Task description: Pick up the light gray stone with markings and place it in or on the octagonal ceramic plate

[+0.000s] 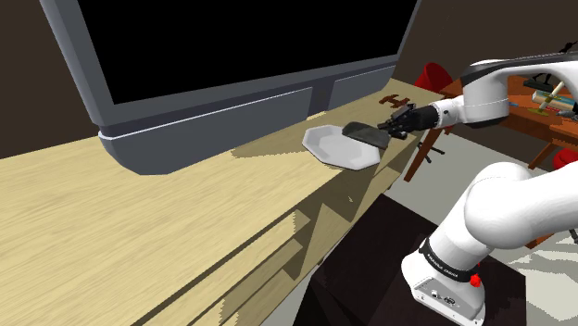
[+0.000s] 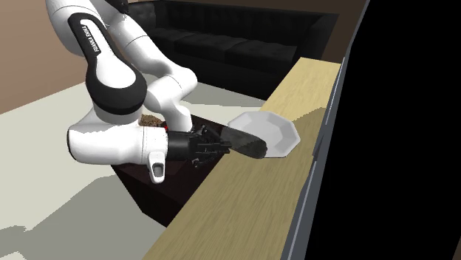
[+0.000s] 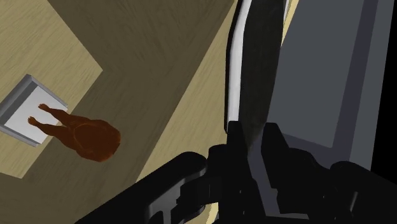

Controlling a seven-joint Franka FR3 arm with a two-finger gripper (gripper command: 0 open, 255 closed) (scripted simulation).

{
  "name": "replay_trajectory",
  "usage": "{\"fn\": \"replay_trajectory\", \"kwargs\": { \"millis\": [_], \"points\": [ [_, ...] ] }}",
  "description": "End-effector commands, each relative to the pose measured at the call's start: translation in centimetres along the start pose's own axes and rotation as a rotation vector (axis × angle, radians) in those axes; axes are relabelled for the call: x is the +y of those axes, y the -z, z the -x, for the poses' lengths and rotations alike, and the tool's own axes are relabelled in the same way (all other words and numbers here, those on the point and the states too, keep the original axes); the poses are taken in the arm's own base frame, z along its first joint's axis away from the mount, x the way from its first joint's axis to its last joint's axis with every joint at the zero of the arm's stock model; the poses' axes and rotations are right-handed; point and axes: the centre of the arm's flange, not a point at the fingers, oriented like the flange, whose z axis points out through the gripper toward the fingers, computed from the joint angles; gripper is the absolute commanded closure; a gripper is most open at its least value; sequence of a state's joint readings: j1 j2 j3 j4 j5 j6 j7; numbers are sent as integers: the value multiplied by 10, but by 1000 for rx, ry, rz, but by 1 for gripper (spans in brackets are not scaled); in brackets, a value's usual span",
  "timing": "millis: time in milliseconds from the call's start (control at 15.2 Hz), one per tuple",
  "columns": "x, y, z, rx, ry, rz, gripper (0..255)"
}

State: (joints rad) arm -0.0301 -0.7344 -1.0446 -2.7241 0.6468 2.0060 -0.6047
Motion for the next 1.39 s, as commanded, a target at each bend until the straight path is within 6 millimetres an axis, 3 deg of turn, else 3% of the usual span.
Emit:
{"fn": "replay_trajectory", "kwargs": {
  "millis": [0,792,1320],
  "points": [
    [-8,3,-1,0,0,0,255],
    [-65,25,-8,0,0,0,255],
    [-122,-59,28,0,0,0,255]
  ]
}}
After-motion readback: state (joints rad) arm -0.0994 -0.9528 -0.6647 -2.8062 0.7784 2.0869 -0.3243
